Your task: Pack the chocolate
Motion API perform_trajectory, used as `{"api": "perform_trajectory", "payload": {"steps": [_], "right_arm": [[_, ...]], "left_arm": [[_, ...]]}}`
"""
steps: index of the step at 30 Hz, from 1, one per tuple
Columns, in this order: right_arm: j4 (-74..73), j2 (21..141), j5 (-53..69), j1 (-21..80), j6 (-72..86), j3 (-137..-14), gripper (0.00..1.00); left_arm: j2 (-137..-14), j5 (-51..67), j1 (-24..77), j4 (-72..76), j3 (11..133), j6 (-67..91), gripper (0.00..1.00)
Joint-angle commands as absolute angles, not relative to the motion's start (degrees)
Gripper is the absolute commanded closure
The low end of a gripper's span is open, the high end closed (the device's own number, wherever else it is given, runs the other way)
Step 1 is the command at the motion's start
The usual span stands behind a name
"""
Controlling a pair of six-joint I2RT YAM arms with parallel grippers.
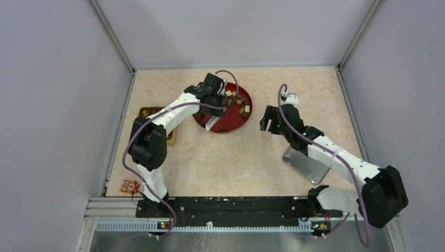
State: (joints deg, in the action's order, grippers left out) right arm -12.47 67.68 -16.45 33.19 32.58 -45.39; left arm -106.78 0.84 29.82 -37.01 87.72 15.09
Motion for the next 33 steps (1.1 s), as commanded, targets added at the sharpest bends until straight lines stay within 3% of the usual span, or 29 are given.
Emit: {"api": "perform_trajectory", "payload": {"steps": [1, 6, 10, 19, 33], "right_arm": [[-11.8, 68.3, -17.1, 32.6, 33.0, -46.8, 0.28], [-11.9, 68.0, -17.1, 32.6, 33.0, -46.8, 0.28], [-11.9, 67.9, -17.0, 32.6, 33.1, -46.6, 0.28], [-10.5, 68.4, -15.7, 32.6, 33.4, -46.2, 0.28], [-8.5, 70.1, -13.4, 32.6, 33.1, -46.5, 0.28]], "left_arm": [[-105.7, 0.5, 30.1, -35.1, 89.4, 15.4, 0.73], [-103.1, -1.5, 30.2, -37.5, 89.7, 15.3, 0.79], [-99.1, -2.4, 30.2, -40.1, 88.8, 14.8, 0.91], [-89.4, -4.2, 30.2, -47.1, 84.7, 16.7, 0.91], [-76.0, -19.7, 29.4, -65.0, 82.3, 21.8, 0.91]]}}
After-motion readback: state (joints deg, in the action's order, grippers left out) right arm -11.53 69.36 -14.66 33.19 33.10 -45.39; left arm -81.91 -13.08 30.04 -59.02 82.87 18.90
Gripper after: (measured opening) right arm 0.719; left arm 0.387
